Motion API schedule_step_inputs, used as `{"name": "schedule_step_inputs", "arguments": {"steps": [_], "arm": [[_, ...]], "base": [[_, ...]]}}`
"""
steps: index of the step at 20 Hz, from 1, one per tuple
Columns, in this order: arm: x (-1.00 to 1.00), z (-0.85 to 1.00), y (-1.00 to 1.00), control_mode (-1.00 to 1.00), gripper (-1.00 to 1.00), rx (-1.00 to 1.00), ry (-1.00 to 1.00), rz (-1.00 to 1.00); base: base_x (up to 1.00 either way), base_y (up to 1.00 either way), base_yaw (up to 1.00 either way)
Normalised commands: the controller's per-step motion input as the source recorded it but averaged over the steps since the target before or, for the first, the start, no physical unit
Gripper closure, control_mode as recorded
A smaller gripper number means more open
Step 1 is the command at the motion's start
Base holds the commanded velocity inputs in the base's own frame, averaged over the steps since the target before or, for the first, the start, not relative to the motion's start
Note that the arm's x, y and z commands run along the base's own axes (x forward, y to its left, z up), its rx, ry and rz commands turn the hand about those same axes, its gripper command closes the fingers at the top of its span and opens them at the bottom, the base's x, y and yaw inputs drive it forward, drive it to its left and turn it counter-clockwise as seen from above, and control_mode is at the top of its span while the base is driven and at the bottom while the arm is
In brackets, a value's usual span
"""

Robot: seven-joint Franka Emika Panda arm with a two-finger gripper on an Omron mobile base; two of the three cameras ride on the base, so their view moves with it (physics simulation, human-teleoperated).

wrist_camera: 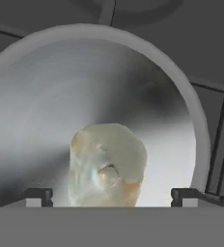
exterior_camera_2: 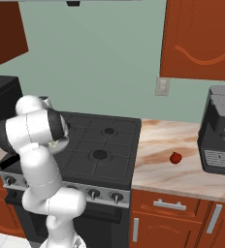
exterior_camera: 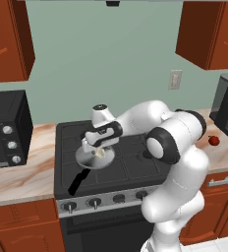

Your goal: Put the bell pepper and garlic in the pan. Then turn on the front left burner and set the heat to medium.

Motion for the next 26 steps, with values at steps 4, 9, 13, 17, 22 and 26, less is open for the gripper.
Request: {"name": "schedule_step_inputs", "arguments": {"steps": [4, 9, 13, 17, 22, 26], "arm": [[-0.08, 0.36, -0.29, -1.00, -1.00, 0.01, 0.00, 0.00], [-0.08, 0.32, -0.46, -1.00, -1.00, 0.00, 0.00, 0.00], [0.00, 0.14, -0.77, -1.00, -1.00, 0.00, 0.00, -0.01], [0.00, 0.07, -0.82, -1.00, -1.00, 0.00, 0.00, -0.04], [0.00, 0.06, -0.82, -1.00, -1.00, 0.00, 0.00, -0.03], [0.00, 0.15, -0.84, -1.00, -1.00, 0.00, 0.00, -0.02]], "base": [[0.00, 0.00, 0.00], [0.00, 0.00, 0.00], [0.00, 0.00, 0.00], [0.00, 0.00, 0.00], [0.00, 0.00, 0.00], [0.00, 0.00, 0.00]]}}
